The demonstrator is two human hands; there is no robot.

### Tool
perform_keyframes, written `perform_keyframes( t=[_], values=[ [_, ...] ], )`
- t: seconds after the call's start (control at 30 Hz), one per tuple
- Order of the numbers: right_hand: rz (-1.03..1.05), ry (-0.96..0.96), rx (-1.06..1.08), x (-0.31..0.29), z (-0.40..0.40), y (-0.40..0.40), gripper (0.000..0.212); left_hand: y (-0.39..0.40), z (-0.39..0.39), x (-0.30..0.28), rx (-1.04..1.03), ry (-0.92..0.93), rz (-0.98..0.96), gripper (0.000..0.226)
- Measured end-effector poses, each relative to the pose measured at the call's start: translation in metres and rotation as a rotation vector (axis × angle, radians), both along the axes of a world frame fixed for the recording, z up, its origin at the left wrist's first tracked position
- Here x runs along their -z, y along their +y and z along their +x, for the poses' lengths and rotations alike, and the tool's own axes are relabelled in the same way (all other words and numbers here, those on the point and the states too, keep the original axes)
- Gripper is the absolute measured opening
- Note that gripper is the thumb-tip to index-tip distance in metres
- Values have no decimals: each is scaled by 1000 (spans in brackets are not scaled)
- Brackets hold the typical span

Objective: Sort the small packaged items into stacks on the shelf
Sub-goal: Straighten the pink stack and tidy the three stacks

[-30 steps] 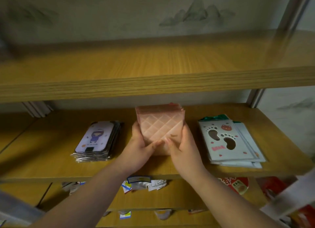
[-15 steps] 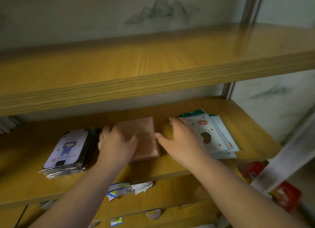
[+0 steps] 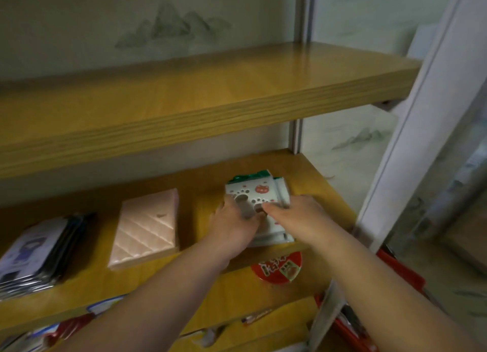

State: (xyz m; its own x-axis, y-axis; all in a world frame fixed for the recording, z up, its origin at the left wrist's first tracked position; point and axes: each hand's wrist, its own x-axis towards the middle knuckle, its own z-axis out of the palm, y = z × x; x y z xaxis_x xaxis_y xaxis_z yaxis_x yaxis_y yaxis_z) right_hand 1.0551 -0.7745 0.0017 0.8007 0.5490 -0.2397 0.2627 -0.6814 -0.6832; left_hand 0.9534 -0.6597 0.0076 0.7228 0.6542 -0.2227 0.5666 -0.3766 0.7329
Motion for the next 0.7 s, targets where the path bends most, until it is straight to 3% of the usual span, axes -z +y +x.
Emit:
perform_keyframes(
  t=[0.1, 0.17, 0.27, 0.4, 0.57, 0.7],
  values=[
    [36, -1, -33, 2, 2, 2, 48, -2, 8, -2, -64, -198, -274, 42],
    [71, 55, -39, 3, 5, 0, 41, 9, 16, -4, -260, -221, -552, 36],
    [160, 176, -33, 1, 9, -2, 28, 25, 23, -12, -324, -184, -802, 28],
    [258, 324, -47, 1, 13, -8, 7, 27, 23, -9, -254, -172, -731, 30],
    [369, 461, -76, -6, 13, -16, 13, 16, 7, -7, -151, -392, -598, 32],
    [574, 235, -93, -14, 13, -17, 31, 1, -6, -5, 23, -575, -281, 32]
  ],
)
